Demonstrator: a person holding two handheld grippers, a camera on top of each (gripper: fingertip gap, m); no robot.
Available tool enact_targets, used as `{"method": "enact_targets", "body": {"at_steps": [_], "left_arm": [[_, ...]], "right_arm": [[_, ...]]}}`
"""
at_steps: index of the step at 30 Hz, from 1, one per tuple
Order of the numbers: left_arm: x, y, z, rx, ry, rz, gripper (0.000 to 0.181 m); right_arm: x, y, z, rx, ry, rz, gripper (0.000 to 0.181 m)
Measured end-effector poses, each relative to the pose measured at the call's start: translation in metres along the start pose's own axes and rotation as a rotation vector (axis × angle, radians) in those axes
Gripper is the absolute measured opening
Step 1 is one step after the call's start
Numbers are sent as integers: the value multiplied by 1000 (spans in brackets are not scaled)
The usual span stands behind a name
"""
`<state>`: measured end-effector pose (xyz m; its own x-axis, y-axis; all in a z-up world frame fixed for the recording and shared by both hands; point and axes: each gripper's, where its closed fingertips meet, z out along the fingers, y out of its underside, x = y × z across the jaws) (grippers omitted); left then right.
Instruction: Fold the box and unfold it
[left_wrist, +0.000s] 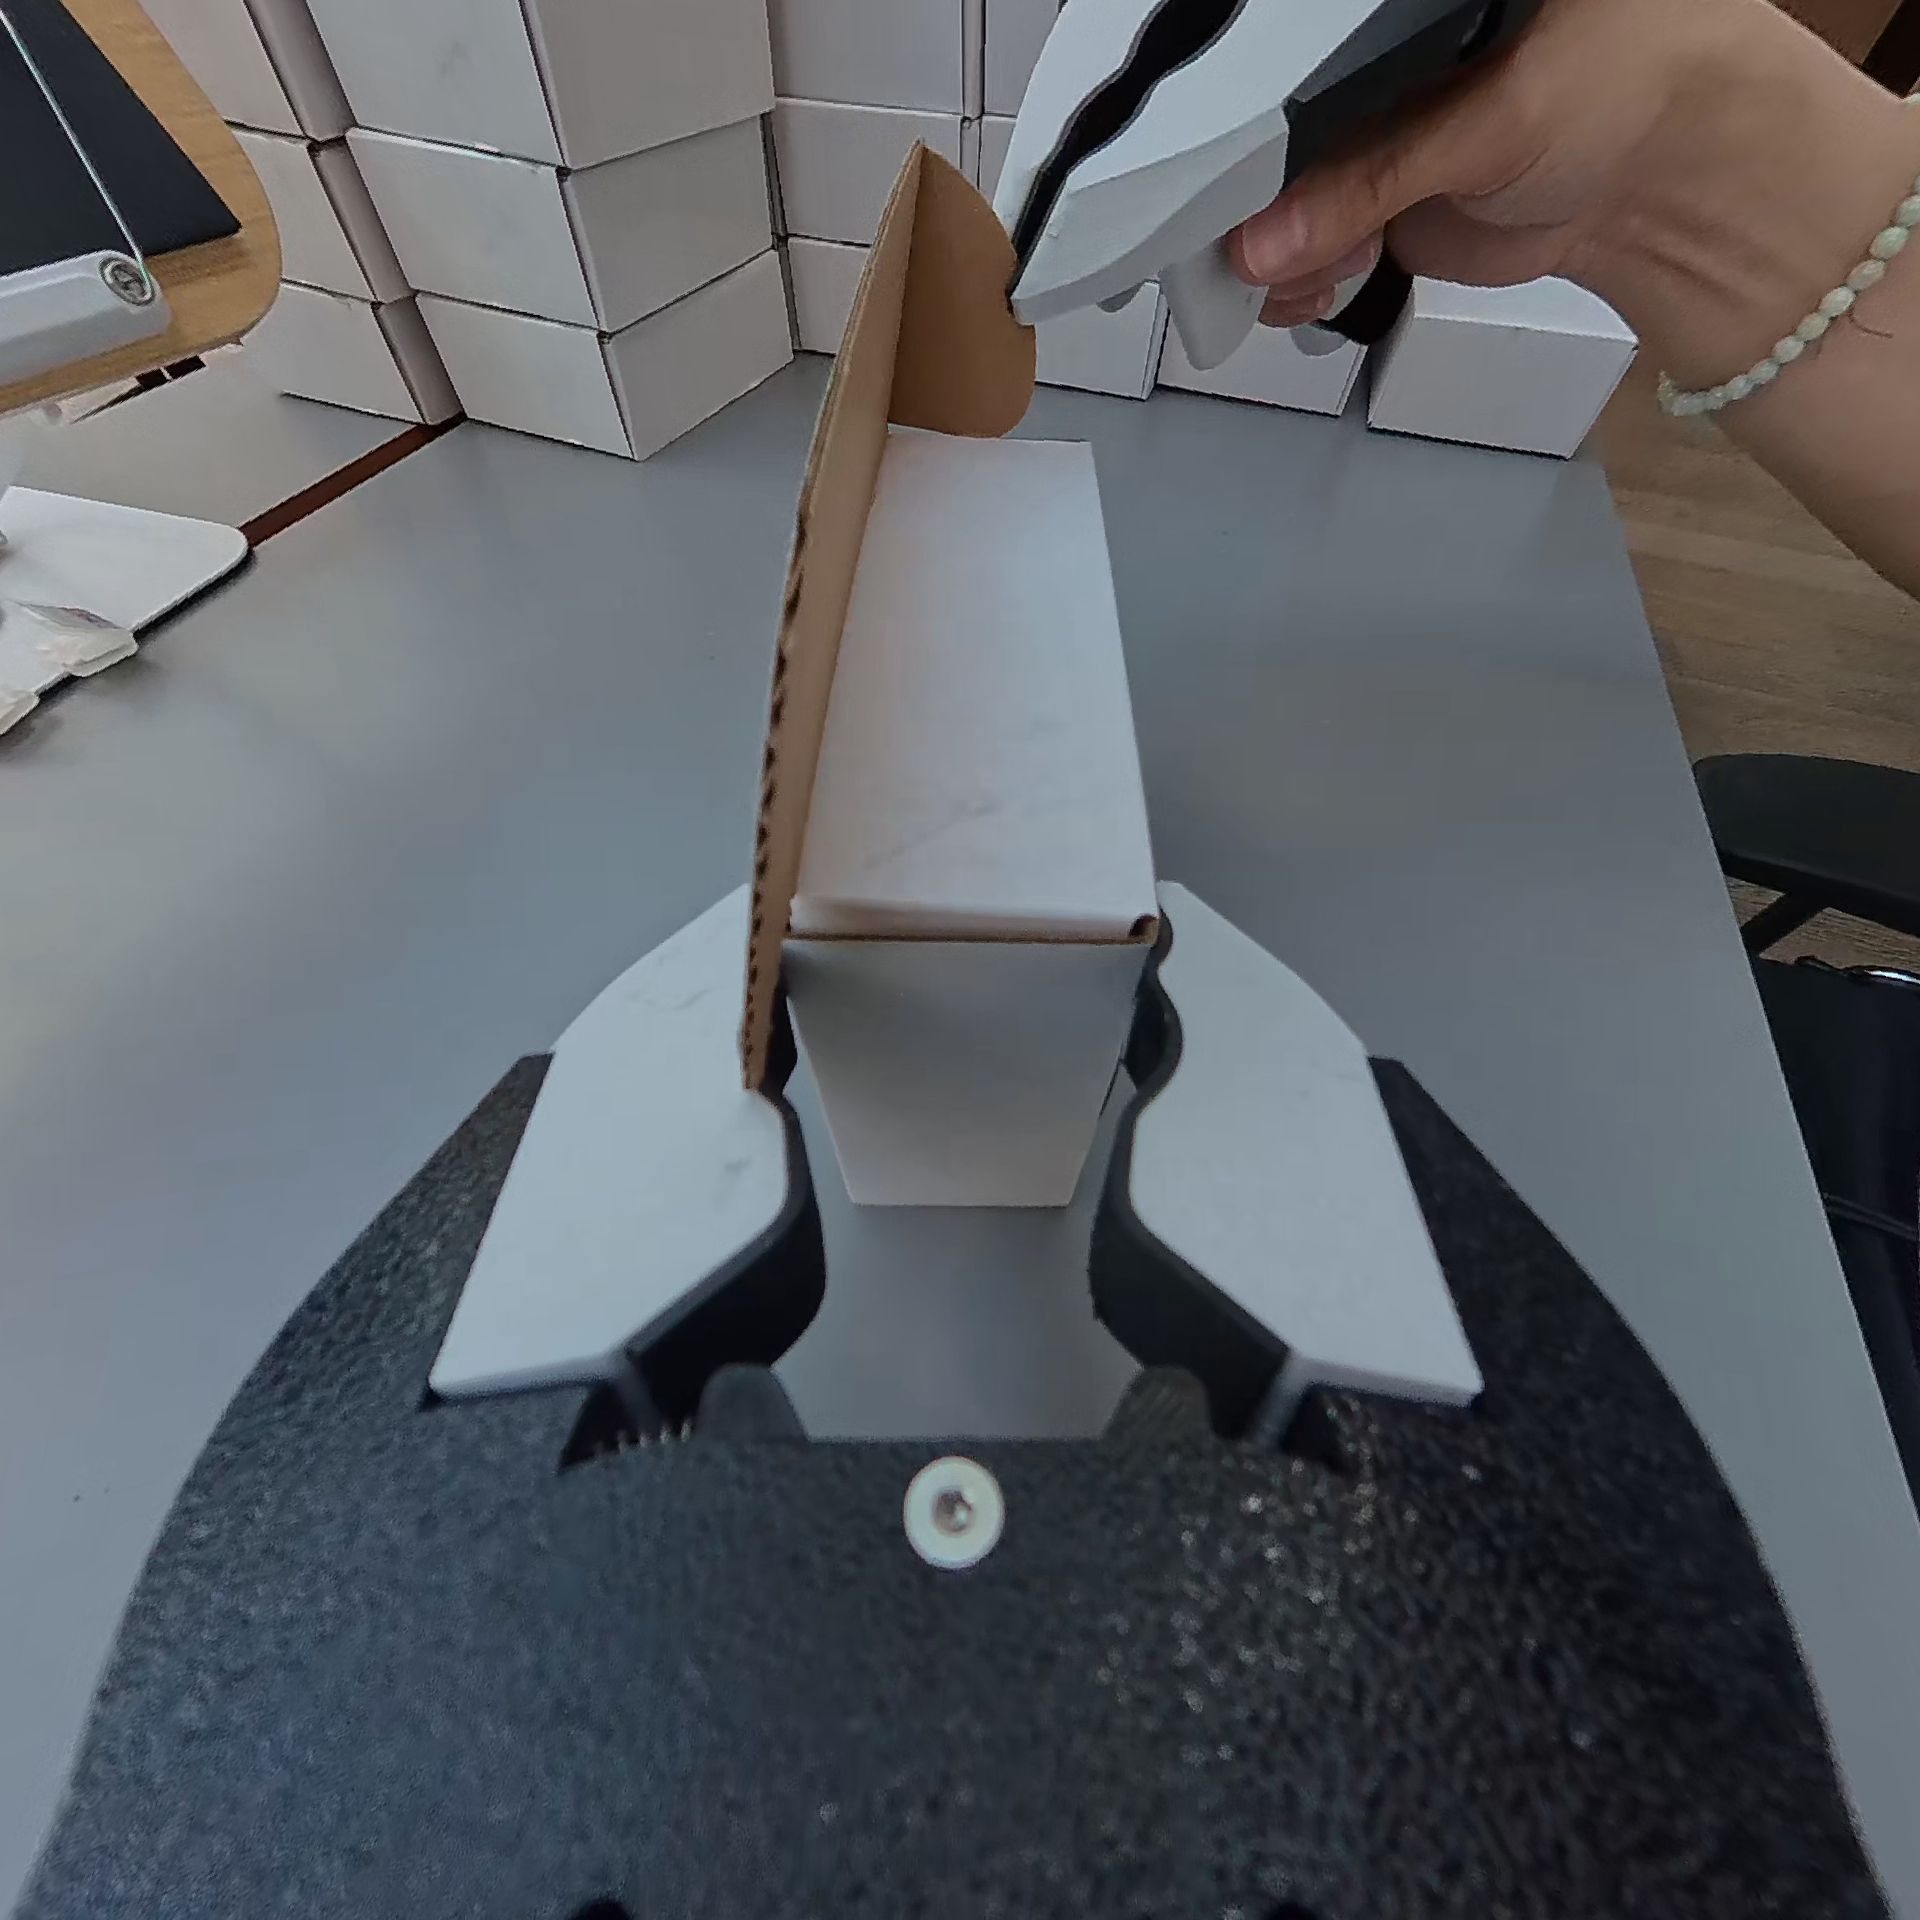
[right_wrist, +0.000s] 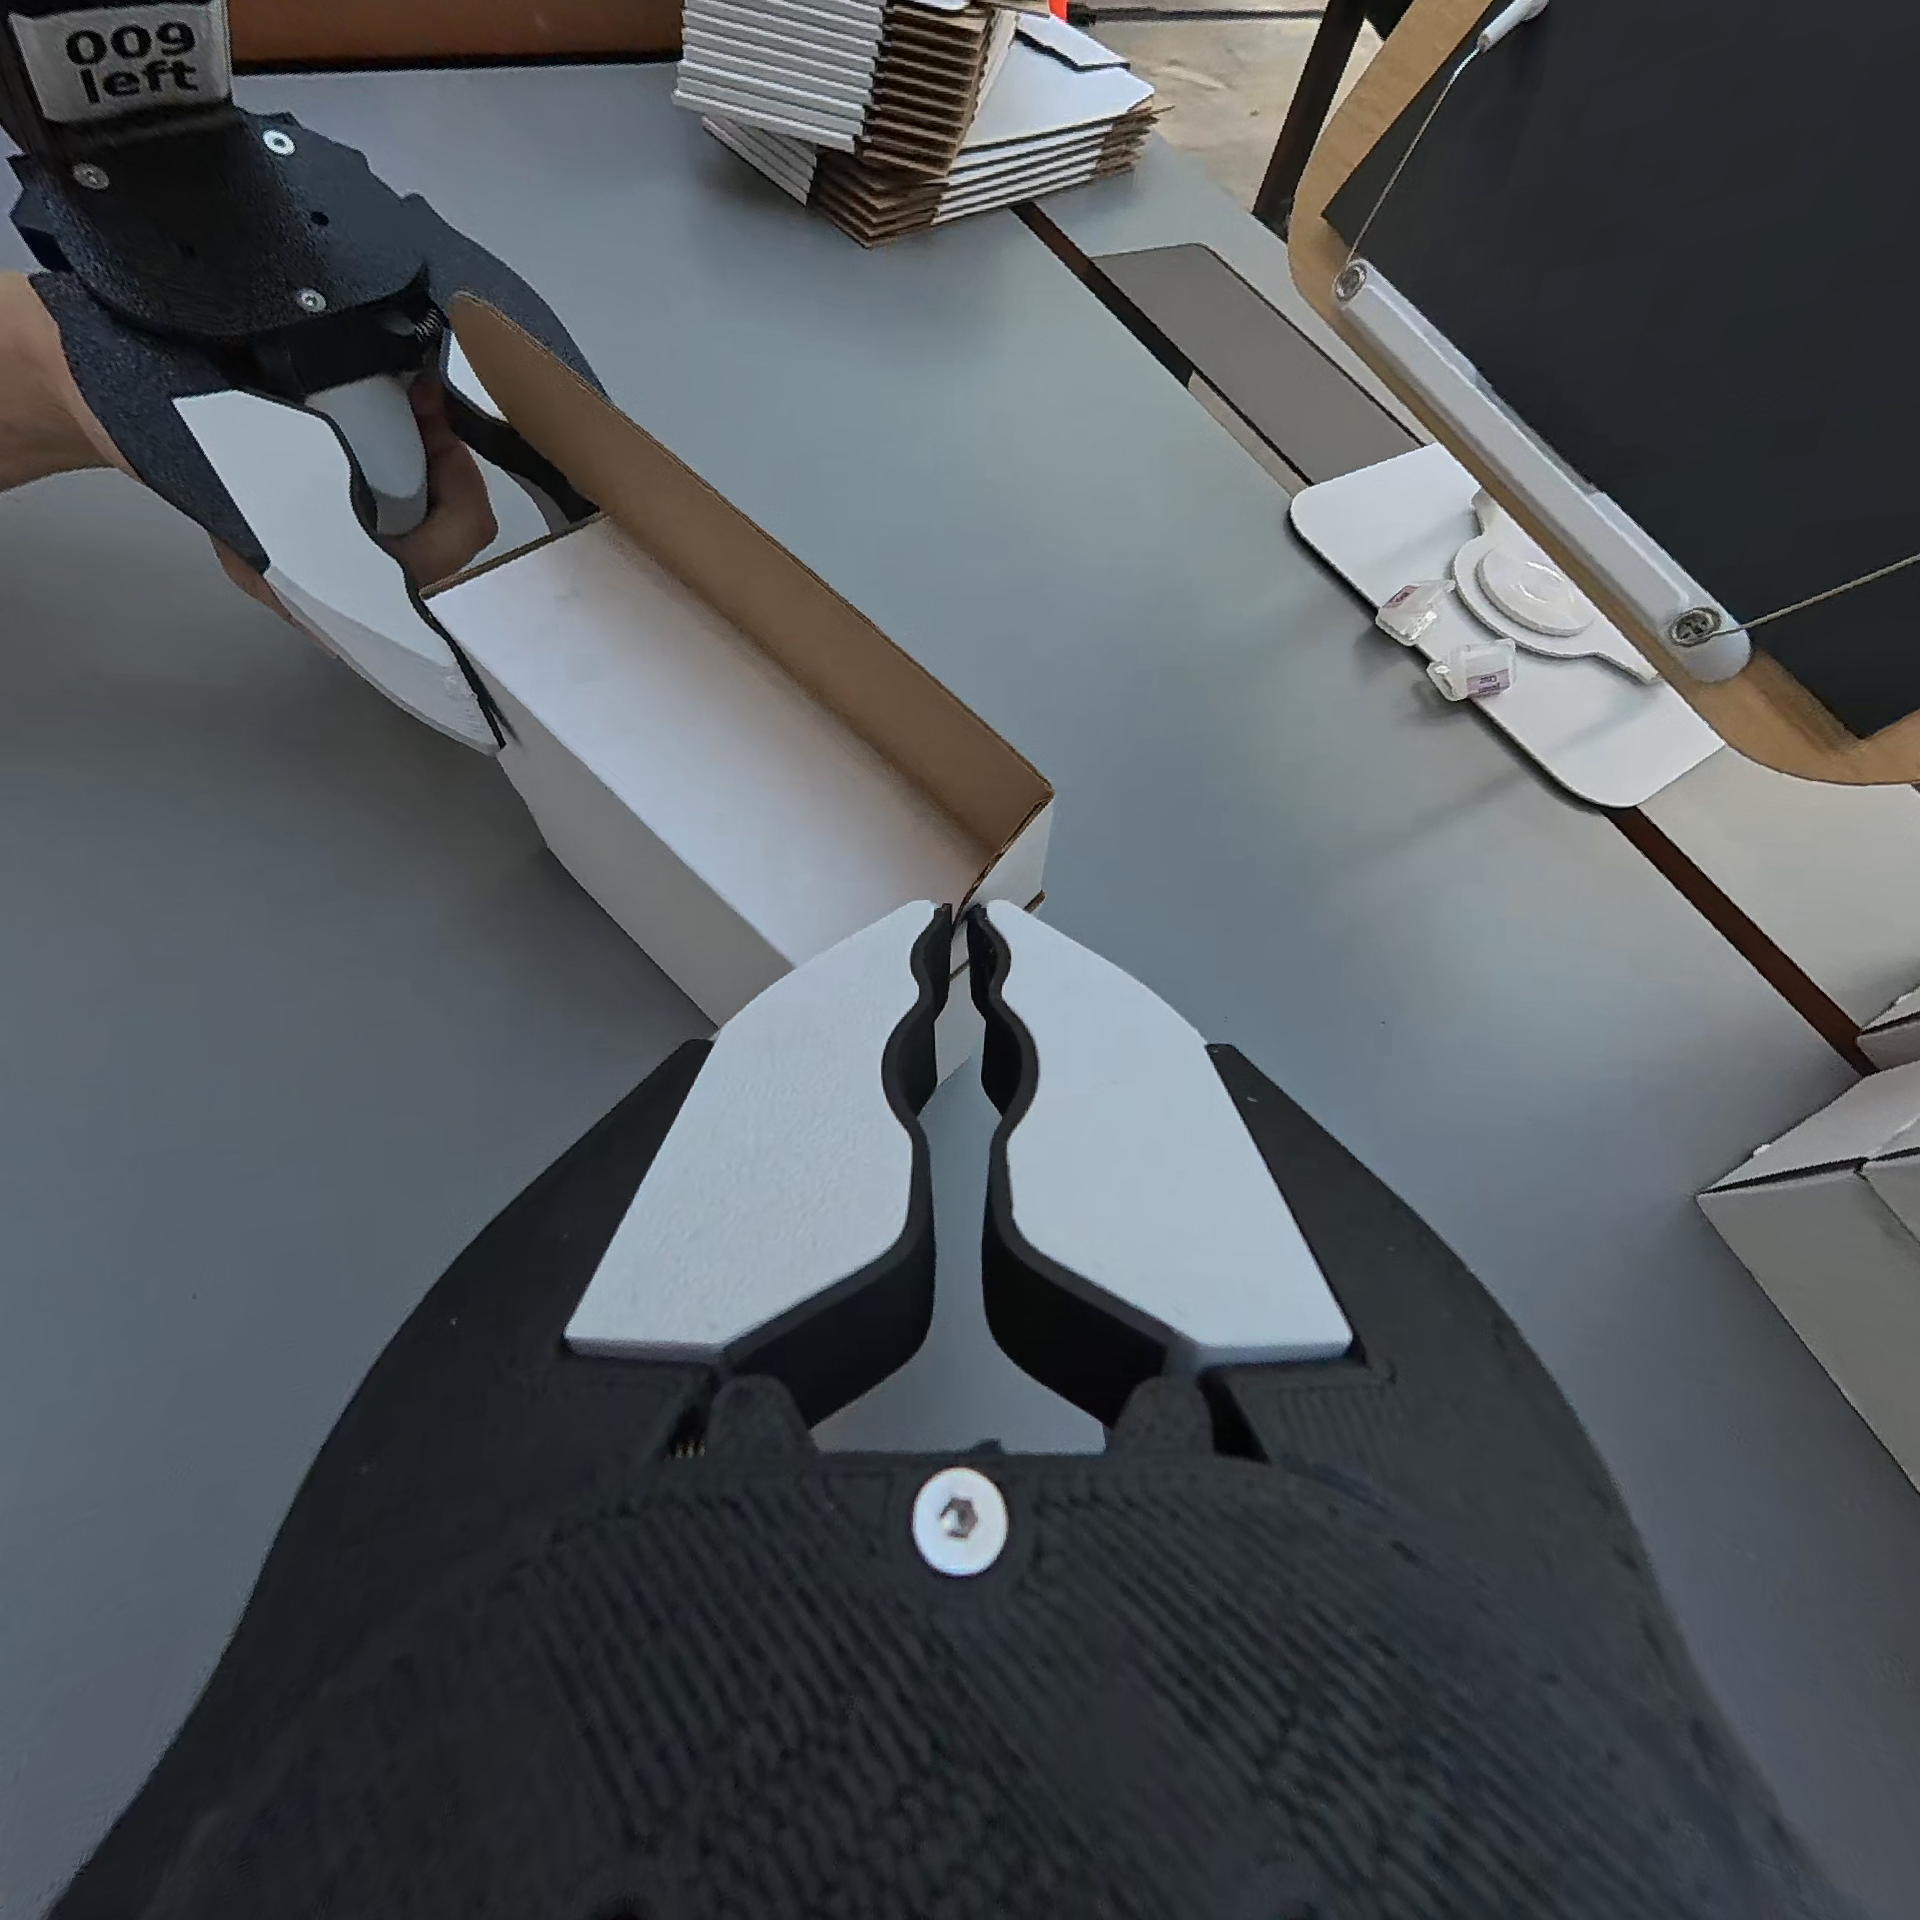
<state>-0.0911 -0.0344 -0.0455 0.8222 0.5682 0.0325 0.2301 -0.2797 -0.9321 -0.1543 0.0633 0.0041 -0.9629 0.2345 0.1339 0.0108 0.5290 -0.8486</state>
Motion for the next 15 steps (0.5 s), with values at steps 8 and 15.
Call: {"method": "enact_targets", "body": {"at_steps": [8, 15], "left_arm": [[0, 0, 0, 6, 1, -6, 63], [-2, -2, 0, 22, -28, -1, 63]], "right_arm": [[-3, 6, 2, 2, 13, 30, 3], [-1, 6, 8, 22, 88, 73, 3]]}}
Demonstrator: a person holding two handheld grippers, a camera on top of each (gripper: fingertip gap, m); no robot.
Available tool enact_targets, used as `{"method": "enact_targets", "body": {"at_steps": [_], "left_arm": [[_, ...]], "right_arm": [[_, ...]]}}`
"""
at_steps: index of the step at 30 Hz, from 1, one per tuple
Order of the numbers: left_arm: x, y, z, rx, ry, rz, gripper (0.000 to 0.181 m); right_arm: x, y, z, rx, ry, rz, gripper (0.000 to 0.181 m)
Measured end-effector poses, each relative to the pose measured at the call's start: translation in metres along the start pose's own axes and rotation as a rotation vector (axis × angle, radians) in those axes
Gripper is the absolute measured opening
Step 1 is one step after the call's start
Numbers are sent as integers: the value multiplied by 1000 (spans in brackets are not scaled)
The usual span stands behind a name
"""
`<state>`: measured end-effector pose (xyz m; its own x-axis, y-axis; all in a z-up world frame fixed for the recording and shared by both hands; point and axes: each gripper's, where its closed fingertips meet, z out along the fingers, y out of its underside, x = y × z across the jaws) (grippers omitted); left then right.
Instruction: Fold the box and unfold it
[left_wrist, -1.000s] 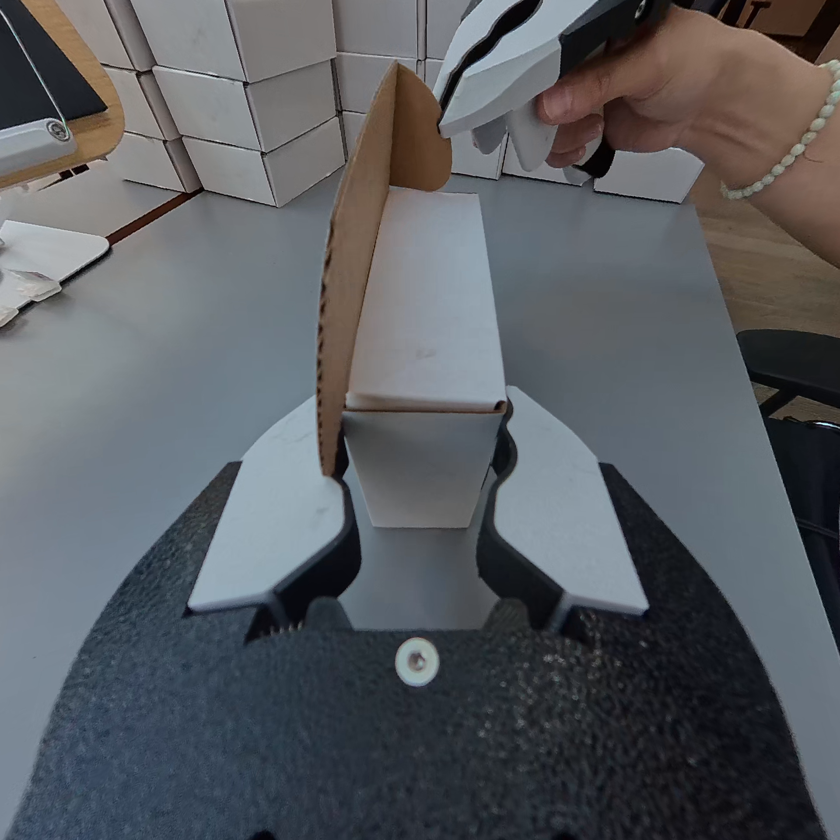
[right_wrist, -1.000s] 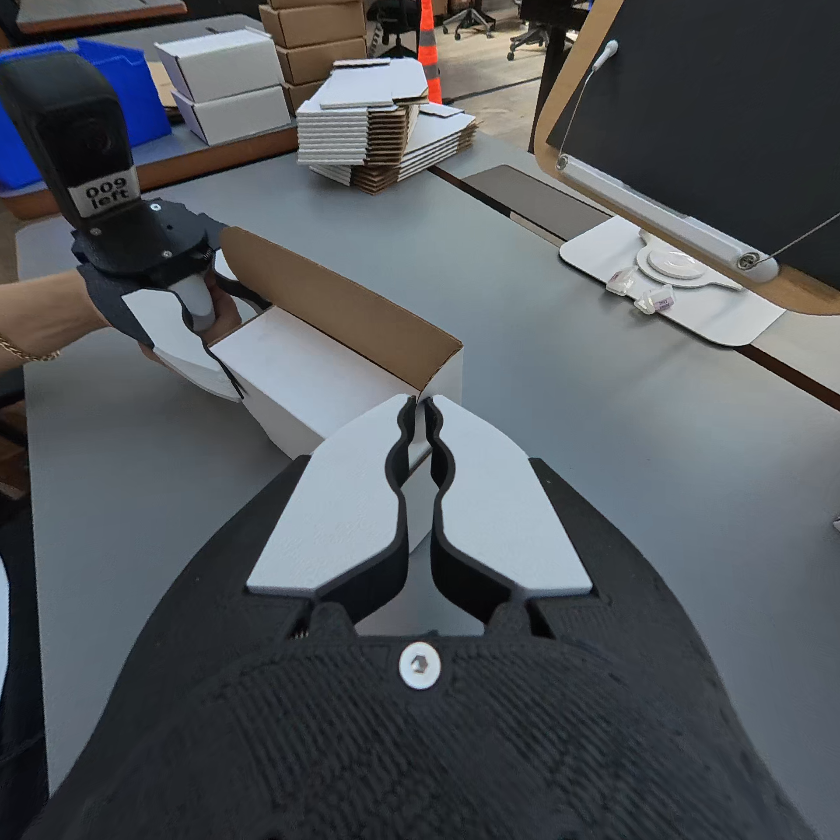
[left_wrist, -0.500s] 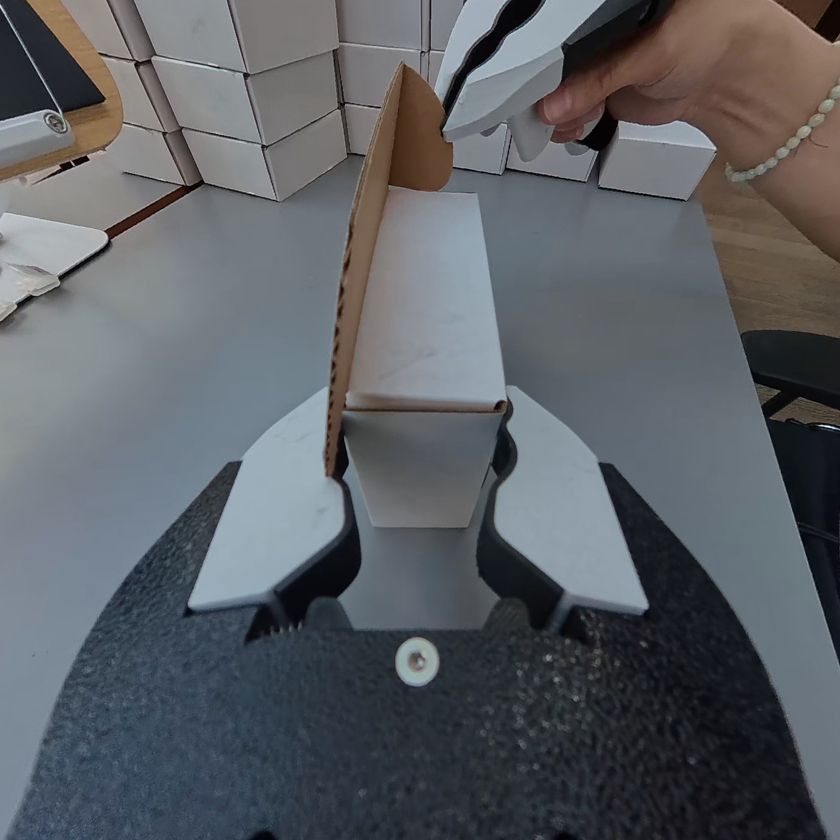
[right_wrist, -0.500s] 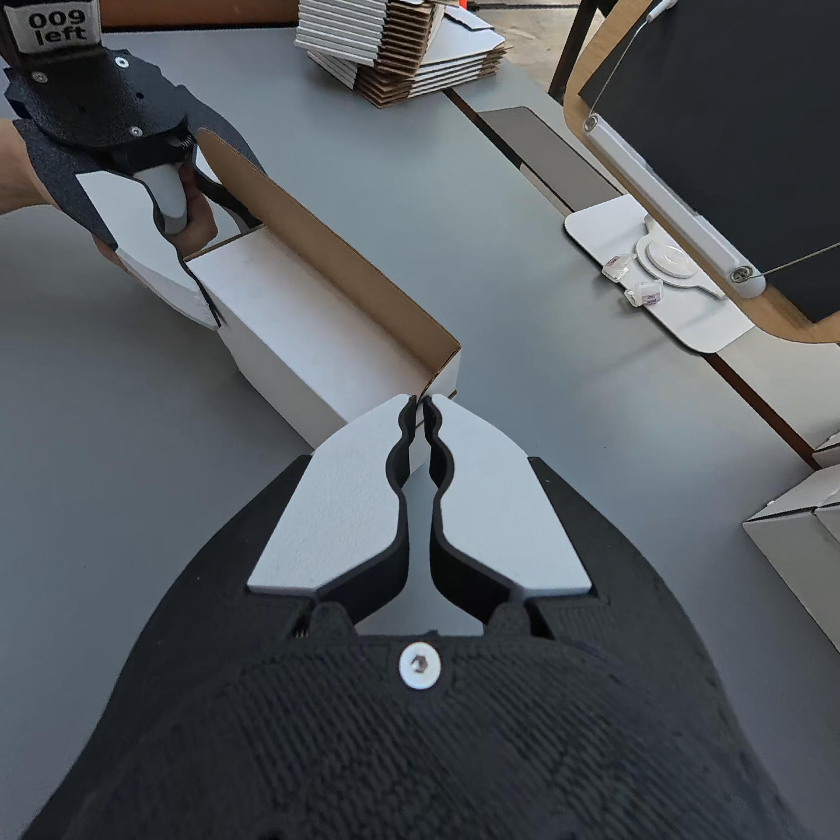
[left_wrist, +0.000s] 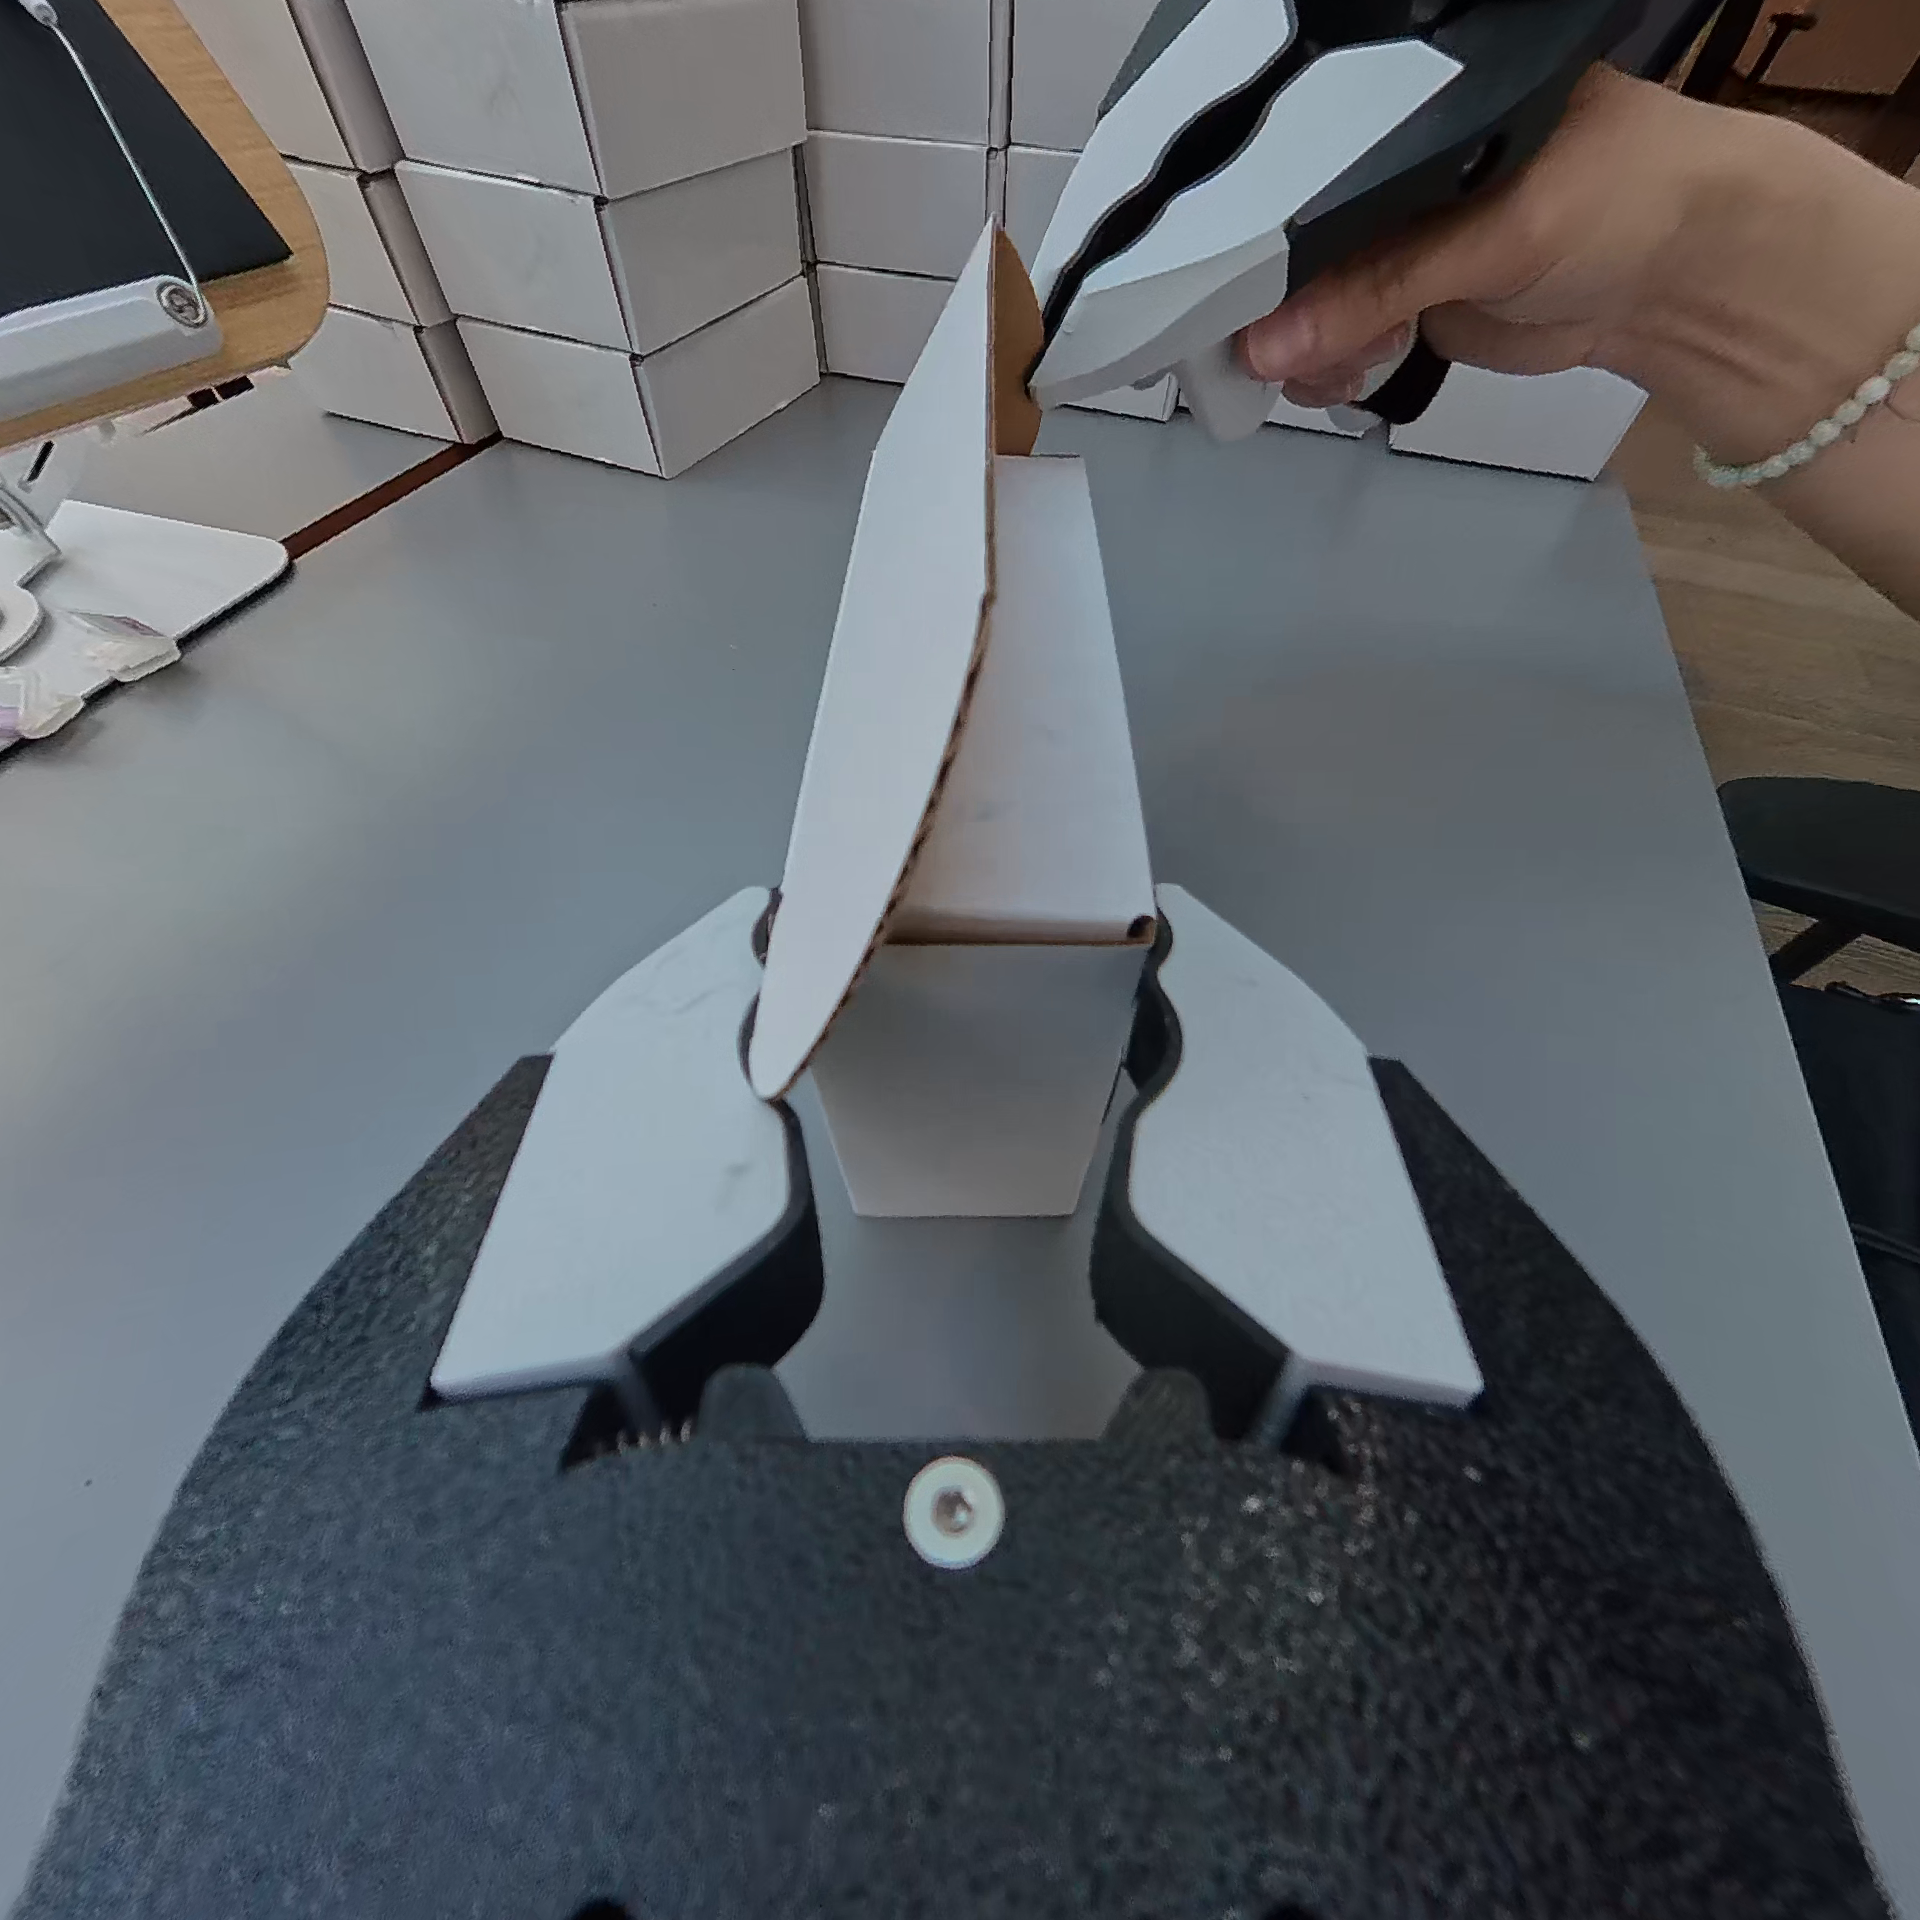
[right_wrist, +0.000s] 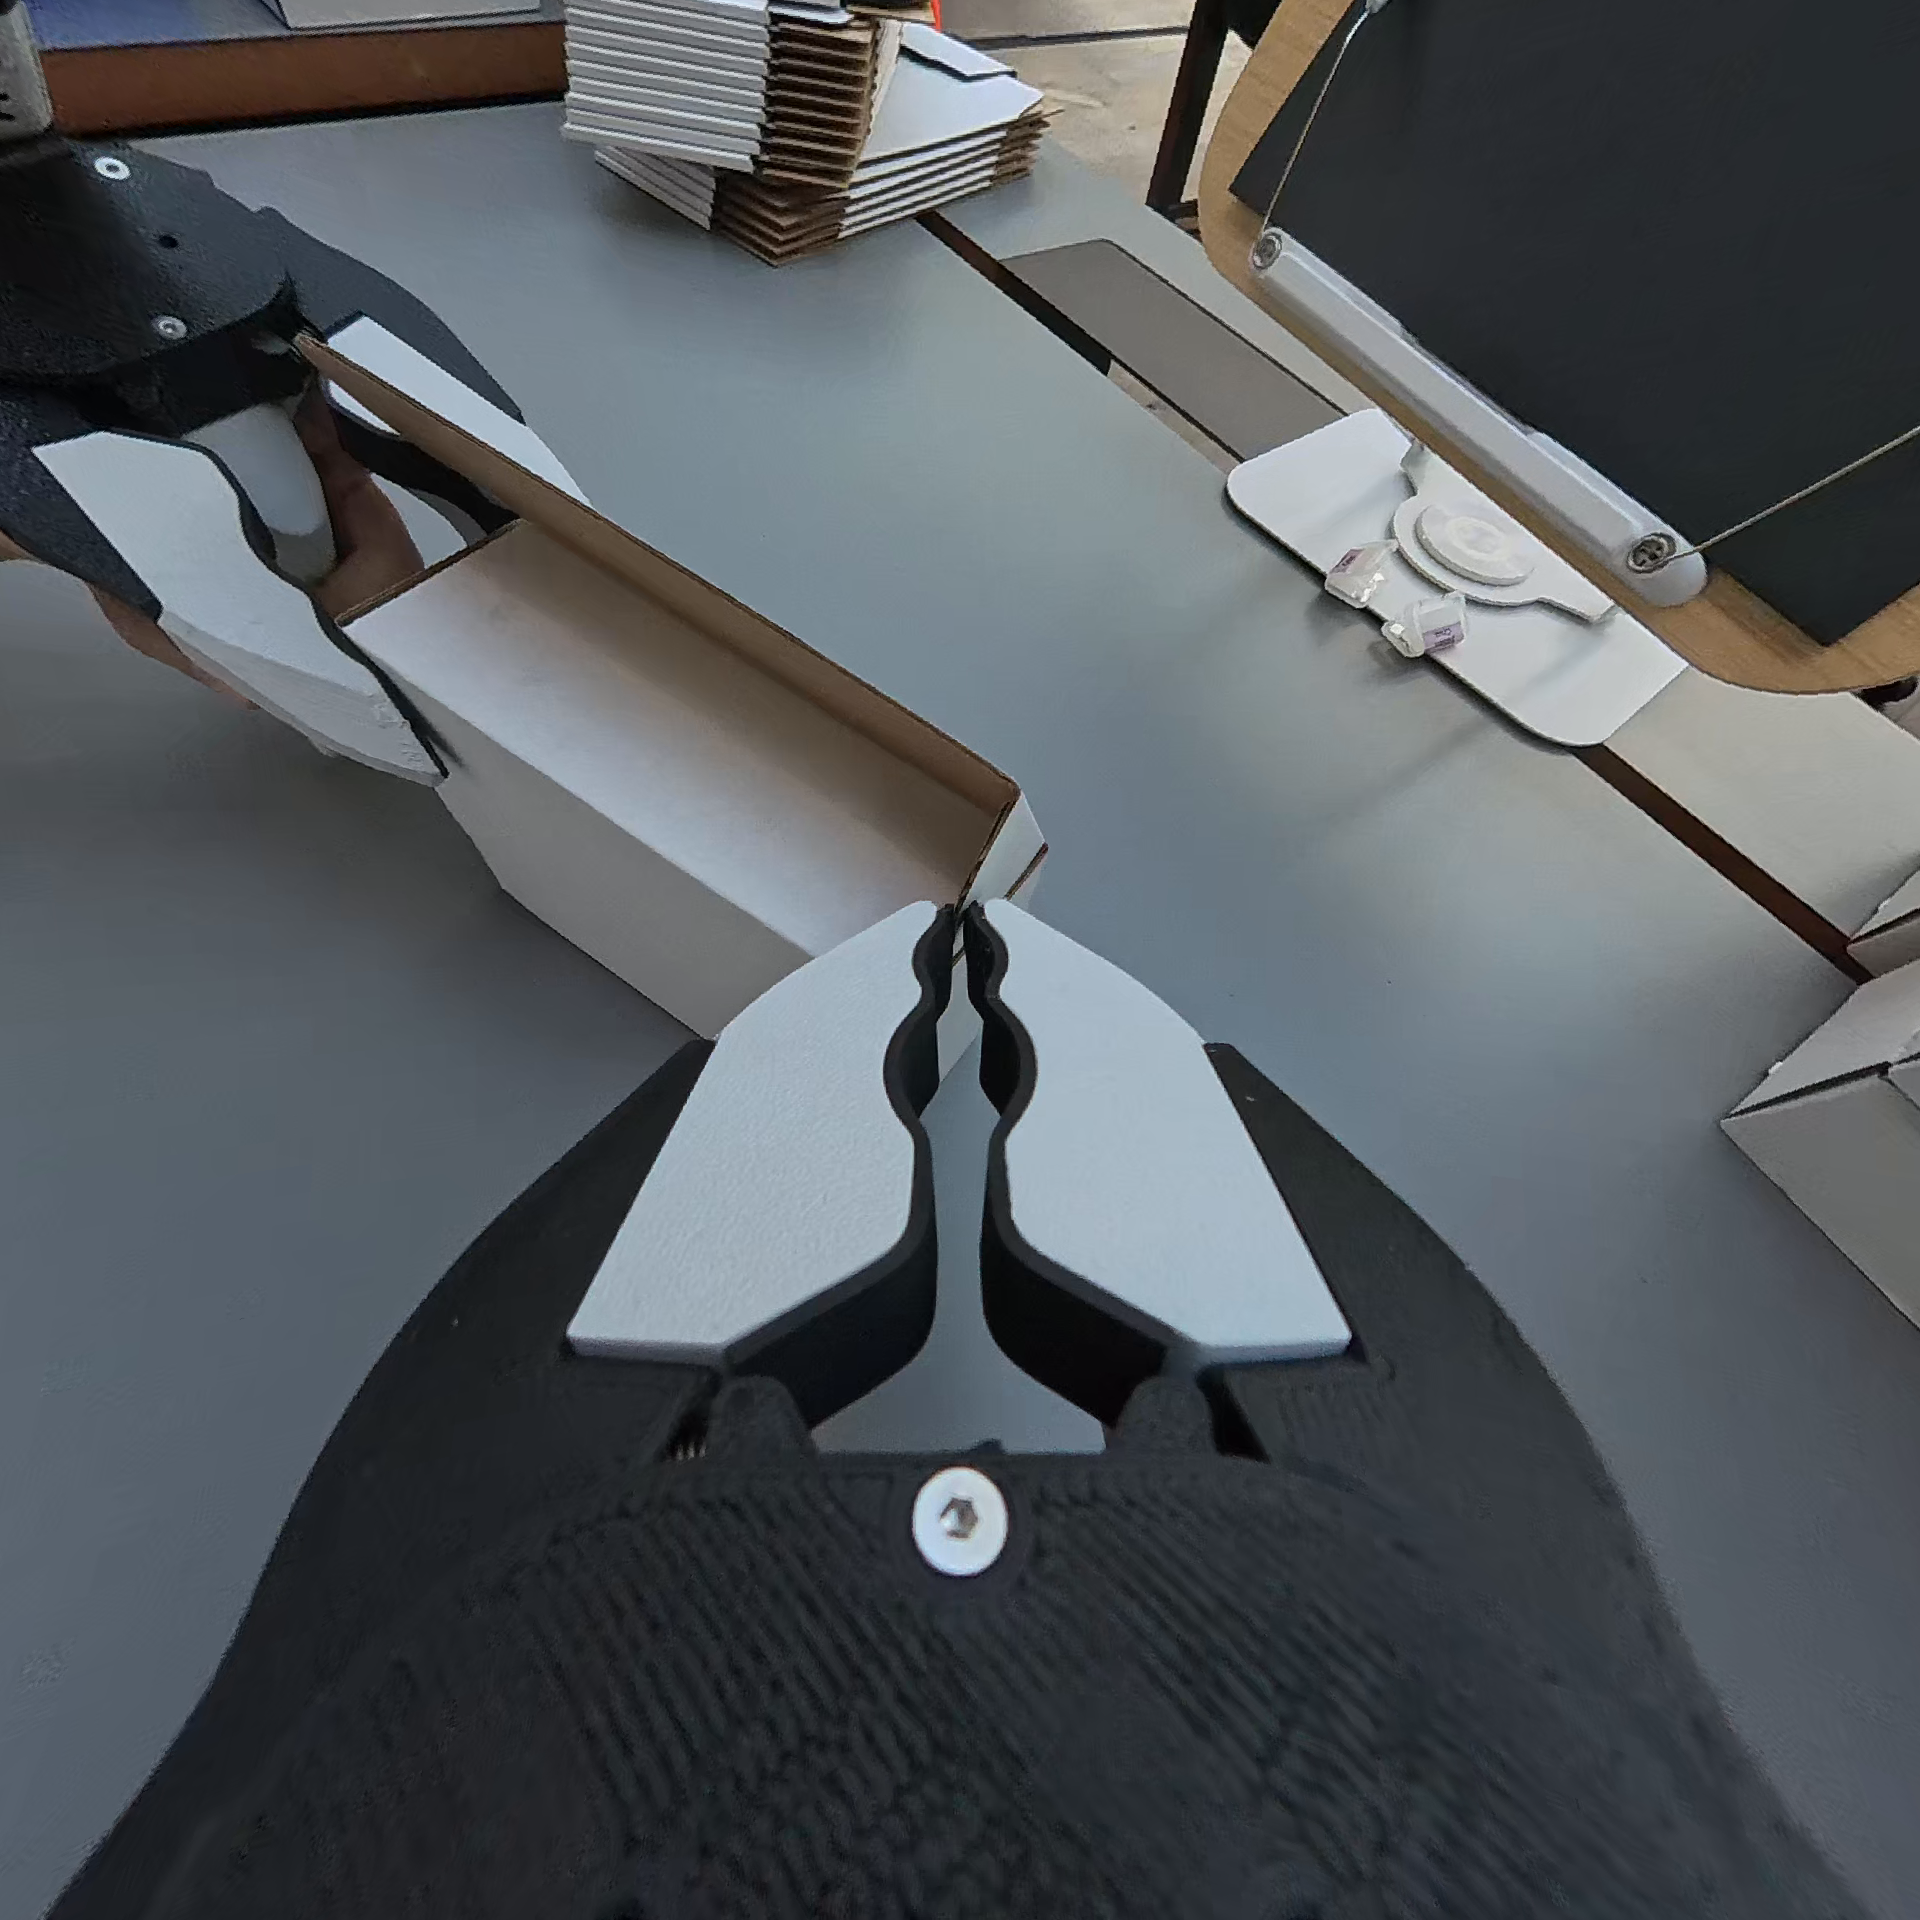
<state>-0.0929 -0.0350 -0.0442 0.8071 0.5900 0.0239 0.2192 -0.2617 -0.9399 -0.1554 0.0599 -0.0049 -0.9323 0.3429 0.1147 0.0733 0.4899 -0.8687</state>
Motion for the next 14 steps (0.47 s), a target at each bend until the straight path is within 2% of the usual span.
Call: {"method": "enact_targets", "body": {"at_steps": [5, 10, 14], "left_arm": [[3, -2, -17, 2, -63, 117, 66], [8, -18, -54, 29, -179, 275, 65], [13, -27, -71, 47, -226, 337, 45]], "right_arm": [[-3, -5, 9, -14, 24, 3, 2], [-3, -8, 13, -25, 38, -1, 2], [-4, -9, 15, -21, 35, 4, 2]]}}
